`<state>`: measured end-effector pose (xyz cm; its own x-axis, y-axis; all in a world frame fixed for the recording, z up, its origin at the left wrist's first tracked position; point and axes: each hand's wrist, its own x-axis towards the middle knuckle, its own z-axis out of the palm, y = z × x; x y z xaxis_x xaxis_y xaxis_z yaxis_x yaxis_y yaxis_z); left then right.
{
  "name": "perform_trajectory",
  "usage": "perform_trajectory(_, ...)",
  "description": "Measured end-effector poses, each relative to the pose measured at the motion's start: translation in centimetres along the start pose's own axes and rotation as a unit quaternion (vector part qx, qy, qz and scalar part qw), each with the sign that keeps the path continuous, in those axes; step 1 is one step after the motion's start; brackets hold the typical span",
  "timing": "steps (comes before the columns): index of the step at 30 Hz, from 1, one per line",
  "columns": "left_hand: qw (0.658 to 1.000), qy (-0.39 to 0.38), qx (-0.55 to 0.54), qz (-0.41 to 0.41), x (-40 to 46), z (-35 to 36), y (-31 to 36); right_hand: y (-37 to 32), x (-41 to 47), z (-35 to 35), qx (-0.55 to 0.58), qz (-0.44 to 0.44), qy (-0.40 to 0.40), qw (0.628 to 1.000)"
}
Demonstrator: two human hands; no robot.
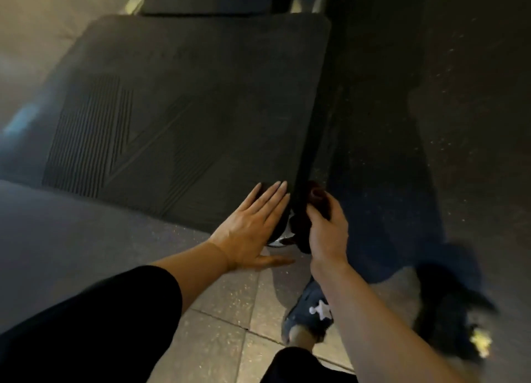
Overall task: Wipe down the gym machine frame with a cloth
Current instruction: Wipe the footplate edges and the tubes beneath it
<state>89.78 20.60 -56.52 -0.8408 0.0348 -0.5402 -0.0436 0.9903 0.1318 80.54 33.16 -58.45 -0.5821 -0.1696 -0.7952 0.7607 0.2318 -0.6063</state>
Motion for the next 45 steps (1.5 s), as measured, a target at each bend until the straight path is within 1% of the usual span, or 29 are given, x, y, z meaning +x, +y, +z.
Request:
perform_trajectory(2, 0.989, 0.031, -0.097, -0.107, 0.8, 0.0, 2.9, -1.8, 1.3, -1.3, -0.045, -0.019, -0.025, 0.998)
perform_trajectory(3, 0.968, 0.076, -0.174, -0.165, 1.4, -0.1, 4.9, -2.7, 2.1, -2.1, -0.063, -0.020, -0.043, 0.997)
perform_trajectory(6, 0.869, 0.275, -0.327, -0.249, 3.4, -0.3, 11.2, -4.9, 3.7, -4.6, -0.104, -0.007, -0.079, 0.991)
perform_trajectory(8, 0.805, 0.328, -0.393, -0.300, 5.6, -1.3, 14.5, -6.2, 5.1, -6.3, -0.176, -0.010, -0.144, 0.974)
perform_trajectory(9, 0.753, 0.317, -0.456, -0.352, 7.2, -2.5, 15.8, -6.8, 5.9, -7.3, -0.219, -0.011, -0.177, 0.960)
perform_trajectory(10, 0.669, 0.285, -0.554, -0.405, 8.7, -3.6, 16.5, -7.6, 6.4, -8.3, -0.250, -0.011, -0.204, 0.946)
perform_trajectory(11, 0.553, 0.264, -0.661, -0.434, 10.2, -4.8, 16.8, -8.2, 6.9, -9.2, -0.261, -0.014, -0.233, 0.937)
perform_trajectory(12, 0.424, 0.262, -0.746, -0.442, 11.6, -5.6, 16.7, -8.8, 7.4, -9.8, -0.262, -0.012, -0.256, 0.930)
perform_trajectory(13, 0.315, 0.262, -0.796, -0.444, 12.8, -6.2, 16.5, -9.4, 7.7, -10.3, -0.255, 0.001, -0.272, 0.928)
perform_trajectory(14, 0.246, 0.267, -0.816, -0.450, 13.8, -6.4, 16.2, -10.1, 8.0, -10.6, -0.242, 0.020, -0.280, 0.929)
perform_trajectory(16, 0.158, 0.286, -0.811, -0.485, 15.5, -5.8, 15.8, -10.8, 9.1, -10.8, -0.206, 0.068, -0.286, 0.933)
perform_trajectory(18, 0.053, 0.303, -0.806, -0.506, 16.3, -4.7, 15.6, -10.8, 10.6, -10.7, -0.182, 0.104, -0.261, 0.942)
perform_trajectory(20, -0.063, 0.311, -0.821, -0.475, 16.9, -3.8, 15.0, -10.5, 12.1, -10.2, -0.188, 0.093, -0.213, 0.954)
perform_trajectory(21, -0.109, 0.316, -0.826, -0.454, 17.2, -3.3, 14.7, -10.0, 12.8, -9.9, -0.200, 0.082, -0.198, 0.956)
perform_trajectory(22, -0.143, 0.321, -0.826, -0.441, 17.6, -2.4, 14.5, -9.3, 13.3, -9.6, -0.222, 0.070, -0.192, 0.953)
perform_trajectory(24, -0.177, 0.332, -0.821, -0.430, 18.3, -1.0, 14.1, -8.1, 14.2, -8.6, -0.271, 0.043, -0.211, 0.938)
perform_trajectory(26, -0.189, 0.347, -0.813, -0.427, 19.1, 0.5, 13.8, -7.4, 15.1, -7.6, -0.288, 0.041, -0.247, 0.924)
perform_trajectory(28, -0.171, 0.359, -0.809, -0.434, 20.4, 2.4, 13.3, -6.2, 16.3, -7.1, -0.284, 0.054, -0.303, 0.908)
perform_trajectory(31, -0.080, 0.350, -0.778, -0.516, 22.2, 5.7, 12.2, -3.7, 18.2, -6.3, -0.317, 0.013, -0.380, 0.869)
perform_trajectory(33, -0.030, 0.362, -0.741, -0.565, 23.3, 7.9, 11.4, -2.2, 20.3, -5.6, -0.325, -0.036, -0.389, 0.861)
perform_trajectory(34, -0.010, 0.375, -0.733, -0.567, 23.7, 9.0, 11.0, -1.5, 21.4, -5.1, -0.322, -0.057, -0.392, 0.860)
perform_trajectory(36, 0.013, 0.398, -0.742, -0.539, 24.3, 11.1, 10.3, -0.3, 23.4, -4.1, -0.312, -0.109, -0.403, 0.854)
perform_trajectory(38, 0.036, 0.423, -0.755, -0.500, 24.7, 13.0, 9.7, 1.2, 25.0, -2.4, -0.308, -0.203, -0.426, 0.826)
perform_trajectory(39, 0.068, 0.450, -0.741, -0.494, 25.2, 14.1, 9.5, 2.2, 25.9, -1.3, -0.299, -0.273, -0.443, 0.800)
perform_trajectory(40, 0.145, 0.482, -0.700, -0.507, 25.6, 15.2, 9.4, 3.4, 26.8, 0.0, -0.290, -0.347, -0.463, 0.762)
perform_trajectory(42, 0.351, 0.513, -0.529, -0.577, 26.2, 17.1, 9.0, 5.6, 28.5, 2.7, -0.312, -0.487, -0.501, 0.644)
perform_trajectory(43, 0.421, 0.505, -0.437, -0.614, 26.7, 18.0, 8.7, 6.6, 29.4, 3.9, -0.333, -0.553, -0.506, 0.573)
perform_trajectory(44, 0.451, 0.485, -0.378, -0.647, 26.9, 18.6, 8.2, 7.3, 30.1, 4.8, -0.354, -0.608, -0.508, 0.496)
perform_trajectory(45, 0.458, 0.469, -0.346, -0.672, 27.1, 19.1, 7.6, 7.8, 30.6, 5.6, -0.378, -0.646, -0.507, 0.427)
